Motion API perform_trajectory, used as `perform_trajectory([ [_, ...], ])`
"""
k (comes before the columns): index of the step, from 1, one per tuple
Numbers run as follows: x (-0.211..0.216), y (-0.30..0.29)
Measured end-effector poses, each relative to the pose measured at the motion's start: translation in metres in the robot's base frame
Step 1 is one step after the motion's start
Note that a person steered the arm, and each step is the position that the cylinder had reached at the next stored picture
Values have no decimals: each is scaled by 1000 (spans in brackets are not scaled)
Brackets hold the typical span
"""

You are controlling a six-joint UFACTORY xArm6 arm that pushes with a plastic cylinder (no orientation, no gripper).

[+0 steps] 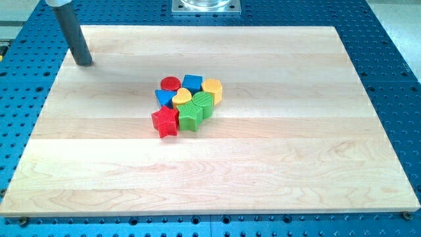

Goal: Push the yellow heart towards the bottom right of the board

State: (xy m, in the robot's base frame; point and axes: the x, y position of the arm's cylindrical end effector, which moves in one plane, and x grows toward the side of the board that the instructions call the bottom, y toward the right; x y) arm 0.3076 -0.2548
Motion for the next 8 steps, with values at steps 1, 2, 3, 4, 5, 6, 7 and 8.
perform_trajectory([
  [1,0,0],
  [2,0,-1],
  [3,16,-11],
  [4,45,11],
  [5,46,17],
  [6,60,43],
  [7,60,48],
  [8,79,103],
])
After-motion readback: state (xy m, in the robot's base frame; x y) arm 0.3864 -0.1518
